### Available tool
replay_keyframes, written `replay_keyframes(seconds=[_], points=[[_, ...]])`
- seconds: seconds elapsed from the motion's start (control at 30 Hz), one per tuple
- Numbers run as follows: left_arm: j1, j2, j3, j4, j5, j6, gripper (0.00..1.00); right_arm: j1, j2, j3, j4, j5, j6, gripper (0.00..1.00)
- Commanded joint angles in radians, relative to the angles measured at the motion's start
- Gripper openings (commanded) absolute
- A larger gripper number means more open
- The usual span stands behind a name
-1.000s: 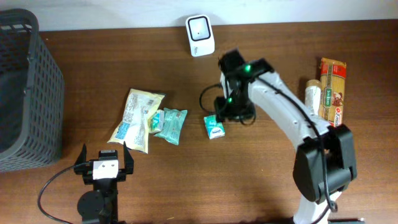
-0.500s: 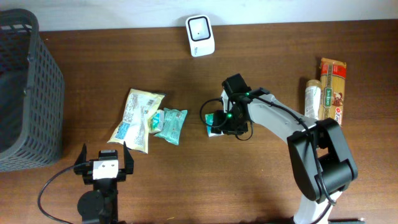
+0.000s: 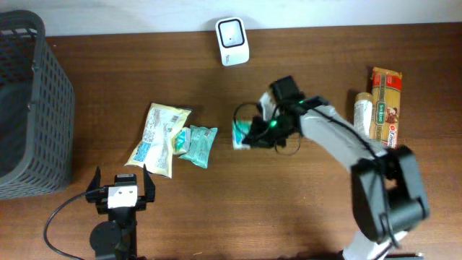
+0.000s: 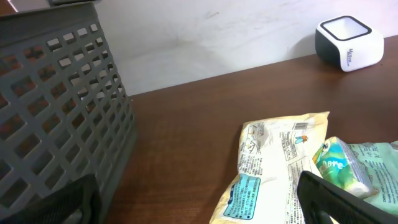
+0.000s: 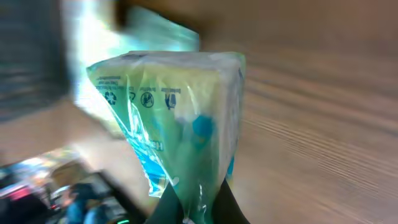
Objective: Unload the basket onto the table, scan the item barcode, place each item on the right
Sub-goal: 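Hold the mint-green packet up to the barcode scanner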
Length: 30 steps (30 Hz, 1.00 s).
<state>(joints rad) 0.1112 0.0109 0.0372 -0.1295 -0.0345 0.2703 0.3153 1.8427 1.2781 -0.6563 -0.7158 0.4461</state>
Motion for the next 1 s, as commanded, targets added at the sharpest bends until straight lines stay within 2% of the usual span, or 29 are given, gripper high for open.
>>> replay_keyframes(seconds=[0.0,0.07,0.13,0.2,0.3,0.53,0.6,0.67,0.73,0.8,0.9,0.97], points=[[0.005,-0.006,-0.005,0.002,-0.004,0.015,0.99,-0.084,-0.117,0.050,0.074,-0.394,-0.023,0.04],[0.005,-0.006,-0.005,0.002,-0.004,0.015,0.99,-0.134,-0.145,0.050,0.153,-0.591,0.004,0.04],[0.005,-0.006,-0.005,0.002,-0.004,0.015,0.99,-0.159,-0.146,0.050,0.293,-0.750,0.135,0.04],[0.005,-0.006,-0.005,0.002,-0.004,0.015,0.99,-0.167,-0.146,0.050,0.431,-0.819,0.303,0.04],[0.005,-0.006,-0.005,0.002,-0.004,0.015,0.99,-0.167,-0.146,0.050,0.520,-0.822,0.460,0.04],[0.005,-0.005,-0.005,0.002,-0.004,0.015,0.99,-0.165,-0.146,0.050,0.520,-0.795,0.443,0.04],[0.005,-0.005,-0.005,0.002,-0.004,0.015,0.99,-0.157,-0.146,0.050,0.519,-0.787,0.371,0.04],[0.005,-0.005,-0.005,0.002,-0.004,0.015,0.99,-0.122,-0.146,0.050,0.514,-0.731,0.314,0.04],[0.005,-0.005,-0.005,0.002,-0.004,0.015,0.99,-0.046,-0.146,0.050,0.440,-0.579,0.256,0.04],[0.005,-0.005,-0.005,0.002,-0.004,0.015,0.99,0.019,-0.146,0.050,0.278,-0.375,0.167,0.04],[0.005,-0.005,-0.005,0.002,-0.004,0.015,0.99,0.101,-0.146,0.051,-0.002,0.061,0.080,0.04],[0.005,-0.005,-0.005,0.002,-0.004,0.015,0.99,0.117,-0.146,0.109,-0.149,0.227,0.011,0.04]])
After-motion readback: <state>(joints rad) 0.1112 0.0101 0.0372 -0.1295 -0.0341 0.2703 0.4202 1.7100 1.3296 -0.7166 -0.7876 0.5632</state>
